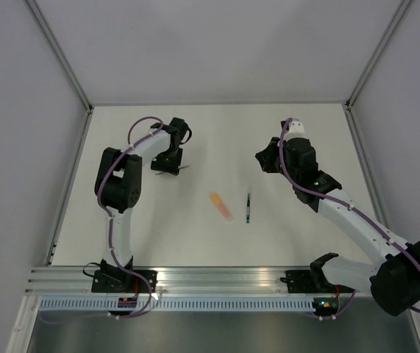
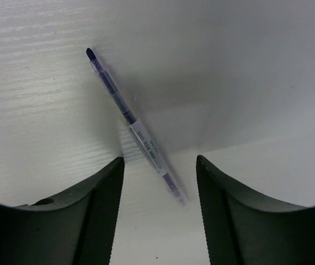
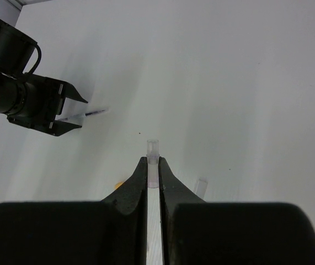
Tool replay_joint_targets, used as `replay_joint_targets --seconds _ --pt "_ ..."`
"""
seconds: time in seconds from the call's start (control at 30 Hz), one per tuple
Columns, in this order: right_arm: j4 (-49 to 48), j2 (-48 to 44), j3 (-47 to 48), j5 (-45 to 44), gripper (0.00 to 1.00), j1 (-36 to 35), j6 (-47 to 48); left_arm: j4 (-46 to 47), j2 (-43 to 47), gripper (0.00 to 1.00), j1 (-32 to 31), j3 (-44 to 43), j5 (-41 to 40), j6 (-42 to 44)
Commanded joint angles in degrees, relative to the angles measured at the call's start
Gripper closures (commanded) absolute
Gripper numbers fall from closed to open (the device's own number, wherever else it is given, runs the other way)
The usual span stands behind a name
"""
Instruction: Insert the pens into the pen caps
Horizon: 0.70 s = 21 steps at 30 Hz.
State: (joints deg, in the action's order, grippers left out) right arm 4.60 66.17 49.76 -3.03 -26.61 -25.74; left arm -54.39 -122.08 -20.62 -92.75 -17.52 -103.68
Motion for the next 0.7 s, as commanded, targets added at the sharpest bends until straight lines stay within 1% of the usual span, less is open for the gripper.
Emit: replay_joint_targets --seconds 0.0,0.03,0.1,0.13,0.2,0.4,0.5,0.57,0.6,0.63,0.67 --pt "-1.9 0.8 0.5 0.7 1.00 0.0 -0.6 0.3 -2.2 0.43 0.3 -1.7 -1.1 -1.5" --pt "-1.9 0.8 0.4 1.0 1.00 0.0 -0.7 0.4 -2.5 0.49 0.3 -1.6 -1.0 -1.4" --pt "-1.9 0.9 0.6 1.3 1.00 0.0 -0.5 -0.3 -3.0 0.54 0.3 -1.6 -0.9 -1.1" --pt "-1.9 0.8 0.7 1.6 1.00 0.0 -0.5 -0.8 -3.2 0.59 0.3 -1.5 -0.9 -1.0" --pt "-1.9 0.6 0.7 1.7 1.00 0.0 -0.3 -1.8 -3.2 0.62 0.3 -1.1 -1.0 -0.8" --pt "-1.9 0.2 0.6 1.8 1.00 0.0 -0.1 -5.2 -1.2 0.77 0.3 -0.7 -1.5 0.7" --pt "-1.9 -0.3 0.4 2.1 1.00 0.0 -0.1 -6.9 -0.4 0.96 0.3 0.7 -2.8 1.2" --pt "-2.0 -0.4 0.5 2.7 1.00 0.0 -0.1 -5.9 0.8 0.98 0.3 2.7 -3.7 1.9" --pt "-2.0 -0.7 0.5 2.8 1.00 0.0 -0.1 -5.2 1.4 0.98 0.2 4.6 -5.0 3.7" --pt "-2.1 -0.8 0.3 2.8 1.00 0.0 -0.1 -2.7 3.2 0.98 0.1 5.6 -5.8 5.2" --pt "-2.4 -0.8 0.4 4.5 1.00 0.0 0.1 0.0 4.6 0.98 -0.1 6.8 -6.5 7.8"
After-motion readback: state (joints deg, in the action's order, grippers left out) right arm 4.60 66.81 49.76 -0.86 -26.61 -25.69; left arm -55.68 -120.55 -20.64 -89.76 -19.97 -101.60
